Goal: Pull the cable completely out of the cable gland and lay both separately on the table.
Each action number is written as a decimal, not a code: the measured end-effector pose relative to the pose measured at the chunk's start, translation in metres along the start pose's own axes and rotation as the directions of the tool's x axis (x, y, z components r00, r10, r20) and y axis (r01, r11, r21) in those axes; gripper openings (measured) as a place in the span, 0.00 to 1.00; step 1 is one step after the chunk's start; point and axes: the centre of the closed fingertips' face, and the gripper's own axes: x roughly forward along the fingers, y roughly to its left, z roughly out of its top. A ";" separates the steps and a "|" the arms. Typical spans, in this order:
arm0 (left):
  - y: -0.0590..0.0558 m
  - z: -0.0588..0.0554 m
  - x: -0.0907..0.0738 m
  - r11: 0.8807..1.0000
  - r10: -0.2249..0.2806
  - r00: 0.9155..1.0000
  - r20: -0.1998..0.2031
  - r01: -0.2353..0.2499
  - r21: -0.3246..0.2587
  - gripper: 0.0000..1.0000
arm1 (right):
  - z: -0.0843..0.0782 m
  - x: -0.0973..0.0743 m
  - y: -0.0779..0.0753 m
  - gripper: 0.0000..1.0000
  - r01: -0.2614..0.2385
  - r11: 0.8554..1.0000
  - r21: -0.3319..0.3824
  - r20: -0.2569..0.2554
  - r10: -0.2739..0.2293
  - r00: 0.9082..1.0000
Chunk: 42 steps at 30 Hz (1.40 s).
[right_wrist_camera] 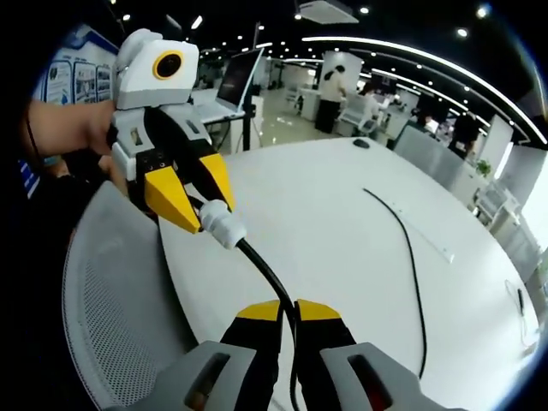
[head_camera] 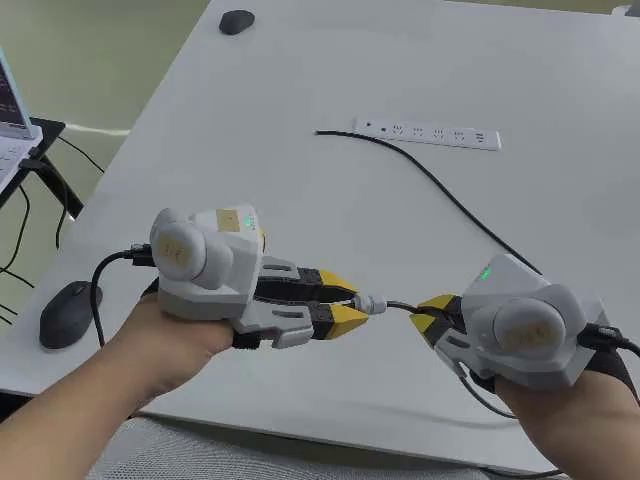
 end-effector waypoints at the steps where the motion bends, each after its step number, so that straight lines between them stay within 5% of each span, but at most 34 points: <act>1: 0.000 0.000 0.000 1.000 0.000 1.000 0.000 0.000 -0.001 0.15 | -0.002 0.001 0.000 0.00 0.002 1.000 0.004 -0.005 -0.002 1.000; 11: -0.001 -0.002 -0.001 1.000 0.001 1.000 -0.004 -0.001 0.024 0.15 | -0.022 0.005 -0.006 0.00 0.043 0.992 0.117 -0.021 -0.041 0.999; 16: 0.000 -0.008 -0.002 0.999 0.009 1.000 -0.014 -0.009 0.033 0.15 | -0.040 0.009 -0.015 0.00 0.064 0.973 0.220 -0.036 -0.058 0.998; 21: -0.001 -0.011 -0.003 0.999 0.010 1.000 -0.017 -0.010 0.043 0.15 | -0.061 0.016 -0.018 0.00 0.066 0.936 0.347 -0.072 -0.044 0.996; 22: -0.001 -0.011 -0.004 0.999 0.010 1.000 -0.017 -0.010 0.042 0.15 | -0.063 0.017 -0.019 0.00 0.070 0.937 0.343 -0.076 -0.046 0.996; 26: -0.001 -0.010 -0.006 0.999 0.009 1.000 -0.010 -0.008 0.038 0.15 | -0.077 0.021 -0.023 0.00 0.089 0.897 0.432 -0.106 -0.048 0.993; 27: -0.001 -0.010 -0.006 0.999 0.009 1.000 -0.009 -0.009 0.039 0.15 | -0.083 0.021 -0.022 0.00 0.099 0.878 0.469 -0.132 -0.041 0.990; 35: 0.001 -0.009 -0.009 1.000 0.011 1.000 -0.006 -0.011 0.027 0.15 | -0.075 0.017 -0.022 0.00 0.097 0.907 0.410 -0.103 -0.060 0.993; 42: 0.002 -0.011 -0.012 1.000 0.015 1.000 -0.005 -0.015 0.020 0.15 | -0.074 0.015 -0.018 0.01 0.089 0.913 0.398 -0.096 -0.055 0.994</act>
